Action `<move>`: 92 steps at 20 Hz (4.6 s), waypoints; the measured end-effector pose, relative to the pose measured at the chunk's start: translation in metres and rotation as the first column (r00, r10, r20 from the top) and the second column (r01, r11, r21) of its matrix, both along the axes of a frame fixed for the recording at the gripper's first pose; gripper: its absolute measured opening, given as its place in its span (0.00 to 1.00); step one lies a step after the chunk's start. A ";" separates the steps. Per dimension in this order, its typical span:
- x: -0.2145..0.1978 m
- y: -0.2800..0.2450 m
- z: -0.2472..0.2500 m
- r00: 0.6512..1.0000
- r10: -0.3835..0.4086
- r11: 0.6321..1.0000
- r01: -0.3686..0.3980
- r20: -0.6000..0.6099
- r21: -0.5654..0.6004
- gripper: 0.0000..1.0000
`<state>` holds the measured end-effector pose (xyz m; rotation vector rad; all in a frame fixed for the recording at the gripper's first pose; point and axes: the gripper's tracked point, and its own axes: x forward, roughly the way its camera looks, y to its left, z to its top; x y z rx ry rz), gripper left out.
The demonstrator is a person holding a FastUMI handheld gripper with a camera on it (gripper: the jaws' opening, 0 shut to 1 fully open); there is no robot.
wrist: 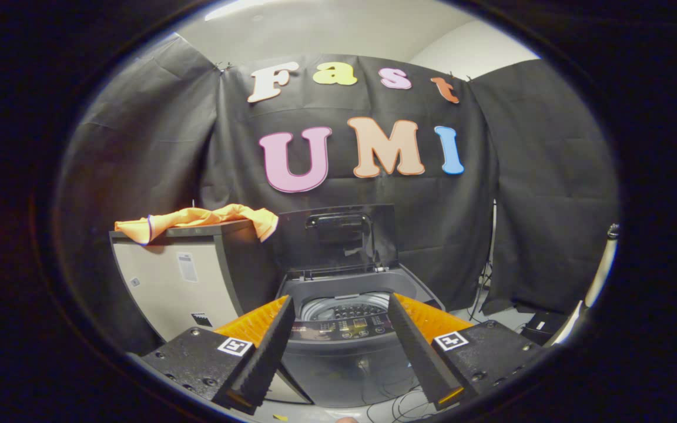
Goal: Put the clothes into the washing machine and then close the washing machine lid.
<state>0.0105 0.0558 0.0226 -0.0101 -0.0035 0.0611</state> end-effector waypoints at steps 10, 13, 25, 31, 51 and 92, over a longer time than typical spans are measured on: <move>0.018 0.132 0.068 0.985 0.170 0.985 -0.170 0.004 0.000 0.97; 0.025 0.173 0.098 0.976 0.215 0.977 -0.214 0.038 -0.026 0.97; 0.118 0.315 0.125 0.941 0.280 0.955 -0.293 -0.190 -0.041 0.97; 0.180 0.360 0.094 0.902 0.241 0.955 -0.286 -0.358 -0.077 0.97; 0.181 0.394 0.133 0.806 0.438 0.890 -0.452 -0.397 0.064 0.05; 0.264 0.033 0.116 0.958 0.076 0.994 -0.094 -0.277 -0.052 0.05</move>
